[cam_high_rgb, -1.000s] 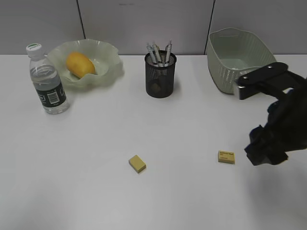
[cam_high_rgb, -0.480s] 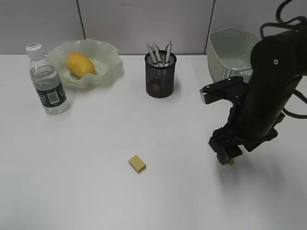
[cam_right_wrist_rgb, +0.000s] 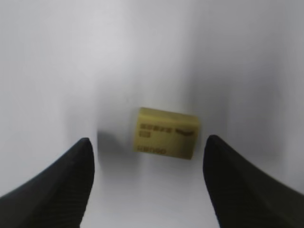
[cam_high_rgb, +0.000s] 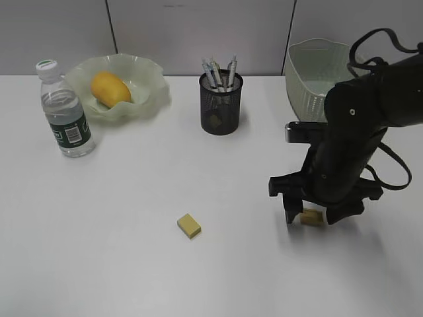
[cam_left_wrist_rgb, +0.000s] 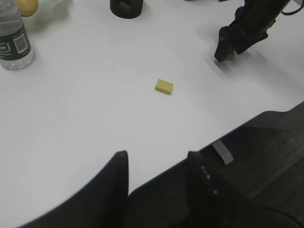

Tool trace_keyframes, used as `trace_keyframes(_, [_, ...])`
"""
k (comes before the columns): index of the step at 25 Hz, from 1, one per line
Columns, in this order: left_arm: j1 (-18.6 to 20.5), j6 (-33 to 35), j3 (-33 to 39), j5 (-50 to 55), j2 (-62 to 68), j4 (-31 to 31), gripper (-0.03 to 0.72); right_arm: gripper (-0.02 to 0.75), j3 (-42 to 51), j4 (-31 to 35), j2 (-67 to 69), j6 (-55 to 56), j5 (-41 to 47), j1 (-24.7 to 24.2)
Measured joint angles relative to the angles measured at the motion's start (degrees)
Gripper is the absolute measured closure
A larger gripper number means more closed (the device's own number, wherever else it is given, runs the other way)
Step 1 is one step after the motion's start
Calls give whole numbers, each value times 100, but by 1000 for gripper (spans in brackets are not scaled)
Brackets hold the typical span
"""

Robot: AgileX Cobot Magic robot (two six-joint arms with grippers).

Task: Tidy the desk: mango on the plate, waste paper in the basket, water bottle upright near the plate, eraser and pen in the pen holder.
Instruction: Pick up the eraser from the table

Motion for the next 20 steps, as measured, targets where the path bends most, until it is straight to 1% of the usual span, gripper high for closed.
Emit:
trace_keyframes(5, [0, 0, 0, 7, -5, 0, 378, 231, -25, -42, 211, 402, -98, 0])
trace_keyframes(7, [0, 0, 0, 12, -11, 0, 378, 272, -53, -89, 236, 503, -137, 0])
trace_keyframes(11, [0, 0, 0, 19, -11, 0, 378, 426, -58, -122, 236, 569, -190, 0])
trace_keyframes(17, [0, 0, 0, 19, -11, 0, 378, 425, -186, -150, 248, 531, -104, 0])
trace_keyframes(20, [0, 0, 0, 19, -11, 0, 378, 425, -657, -163, 248, 304, 94, 0])
